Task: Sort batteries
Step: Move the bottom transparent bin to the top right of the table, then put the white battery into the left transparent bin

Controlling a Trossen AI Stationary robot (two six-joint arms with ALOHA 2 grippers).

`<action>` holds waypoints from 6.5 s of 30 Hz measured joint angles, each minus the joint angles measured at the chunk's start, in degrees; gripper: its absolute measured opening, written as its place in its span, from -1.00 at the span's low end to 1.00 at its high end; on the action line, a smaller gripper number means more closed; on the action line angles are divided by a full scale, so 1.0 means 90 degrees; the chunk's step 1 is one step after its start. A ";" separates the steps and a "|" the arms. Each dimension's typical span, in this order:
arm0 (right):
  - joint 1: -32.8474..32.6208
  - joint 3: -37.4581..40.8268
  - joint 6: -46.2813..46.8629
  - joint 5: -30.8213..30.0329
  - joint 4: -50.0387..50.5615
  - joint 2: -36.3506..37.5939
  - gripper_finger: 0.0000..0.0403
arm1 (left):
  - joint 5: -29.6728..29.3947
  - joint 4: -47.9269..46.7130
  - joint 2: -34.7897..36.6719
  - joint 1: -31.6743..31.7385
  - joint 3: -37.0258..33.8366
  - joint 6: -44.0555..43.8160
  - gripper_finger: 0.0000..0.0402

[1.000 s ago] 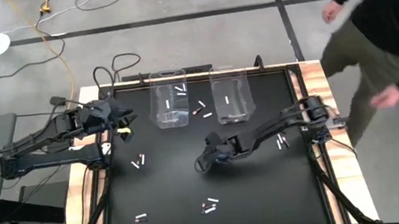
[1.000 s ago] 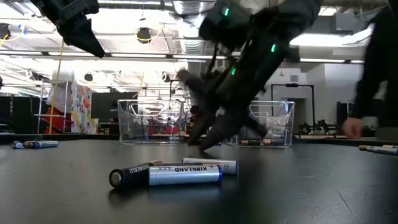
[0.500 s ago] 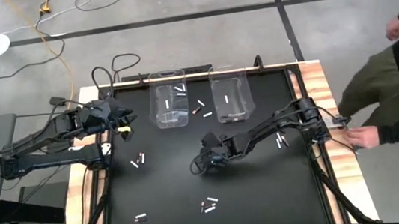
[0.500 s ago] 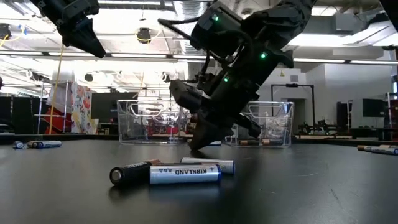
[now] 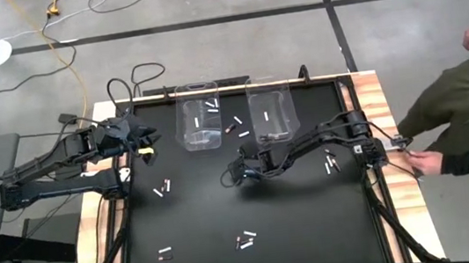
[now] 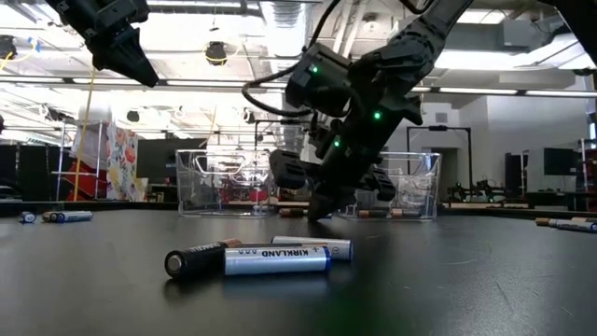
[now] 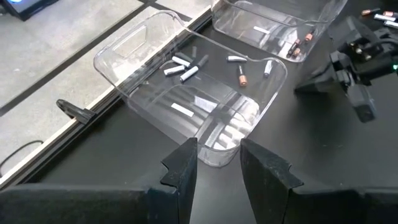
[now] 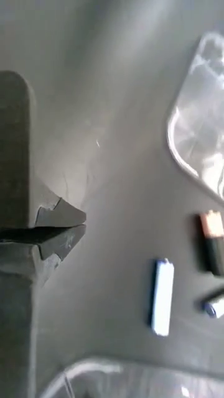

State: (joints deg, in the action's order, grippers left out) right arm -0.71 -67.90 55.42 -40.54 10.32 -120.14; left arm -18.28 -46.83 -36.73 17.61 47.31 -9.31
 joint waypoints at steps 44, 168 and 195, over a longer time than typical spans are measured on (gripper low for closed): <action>-0.0612 0.0019 0.2341 -0.0327 0.4053 0.1446 -0.96 | -0.0044 0.0002 0.0000 0.0000 0.0000 0.0200 -0.42; 0.1779 -0.4813 -0.7838 0.4244 0.6886 -0.1023 -0.96 | -0.0002 -0.0534 -0.0002 0.0007 0.0000 -0.0111 -0.42; 0.1936 -0.7243 -0.6166 0.4221 0.6009 -0.1021 -1.00 | -0.0003 -0.0528 -0.0001 0.0006 0.0000 -0.0091 -0.42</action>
State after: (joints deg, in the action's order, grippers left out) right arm 16.71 -133.09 -0.07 -2.55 64.40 -129.33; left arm -18.31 -51.58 -36.74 17.66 47.31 -10.13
